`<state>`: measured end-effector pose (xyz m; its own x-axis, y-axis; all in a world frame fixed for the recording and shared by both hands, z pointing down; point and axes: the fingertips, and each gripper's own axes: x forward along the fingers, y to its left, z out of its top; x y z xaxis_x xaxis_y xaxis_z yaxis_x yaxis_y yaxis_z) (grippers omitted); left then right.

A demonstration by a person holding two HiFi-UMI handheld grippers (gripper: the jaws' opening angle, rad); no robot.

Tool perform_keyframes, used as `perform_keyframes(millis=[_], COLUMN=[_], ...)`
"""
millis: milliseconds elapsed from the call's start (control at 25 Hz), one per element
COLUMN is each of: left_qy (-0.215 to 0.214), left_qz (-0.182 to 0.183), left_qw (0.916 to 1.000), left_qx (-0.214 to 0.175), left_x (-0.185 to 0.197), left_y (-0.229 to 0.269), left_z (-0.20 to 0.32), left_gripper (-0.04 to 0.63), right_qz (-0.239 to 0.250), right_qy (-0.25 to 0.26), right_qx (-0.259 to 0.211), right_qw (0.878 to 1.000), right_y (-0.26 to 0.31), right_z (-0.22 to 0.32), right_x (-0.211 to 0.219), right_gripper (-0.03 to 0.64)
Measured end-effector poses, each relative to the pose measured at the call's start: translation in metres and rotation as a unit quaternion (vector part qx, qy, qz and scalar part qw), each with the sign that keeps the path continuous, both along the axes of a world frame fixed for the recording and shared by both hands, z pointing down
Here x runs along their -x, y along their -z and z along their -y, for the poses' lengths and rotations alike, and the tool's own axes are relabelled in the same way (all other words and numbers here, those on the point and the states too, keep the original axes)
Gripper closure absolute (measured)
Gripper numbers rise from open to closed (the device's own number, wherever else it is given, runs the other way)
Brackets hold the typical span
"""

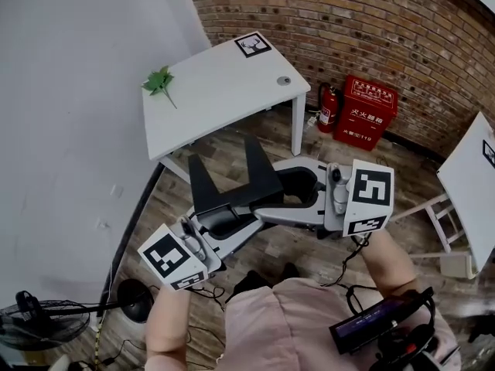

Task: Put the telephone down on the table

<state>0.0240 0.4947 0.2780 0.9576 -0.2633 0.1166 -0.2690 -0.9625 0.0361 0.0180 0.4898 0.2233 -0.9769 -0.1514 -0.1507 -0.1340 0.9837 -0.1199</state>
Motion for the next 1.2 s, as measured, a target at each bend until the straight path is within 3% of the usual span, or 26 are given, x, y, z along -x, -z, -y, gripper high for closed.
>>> perform_keyframes(millis=[520,920,1200], left_qy=[0.001,-0.027,-0.037], left_qz=[-0.01,-0.014,-0.014], left_qw=[0.9994,0.9976,0.9979], left_qx=[0.034,0.062,0.05], left_x=[0.013,0.04,0.056], left_y=[-0.031,-0.048,-0.036], left_z=[0.065,0.186,0.248], left_gripper=[0.429,0.428,0.428], right_qz=[-0.008,-0.007,-0.004], right_qy=[-0.004,-0.038,-0.049], right_qx=[0.032,0.058,0.043], right_qw=[0.999,0.998,0.998], right_y=[-0.031,-0.05,-0.037], right_z=[0.069,0.193,0.254], right_x=[0.014,0.04,0.057], right_gripper=[0.42,0.42,0.42])
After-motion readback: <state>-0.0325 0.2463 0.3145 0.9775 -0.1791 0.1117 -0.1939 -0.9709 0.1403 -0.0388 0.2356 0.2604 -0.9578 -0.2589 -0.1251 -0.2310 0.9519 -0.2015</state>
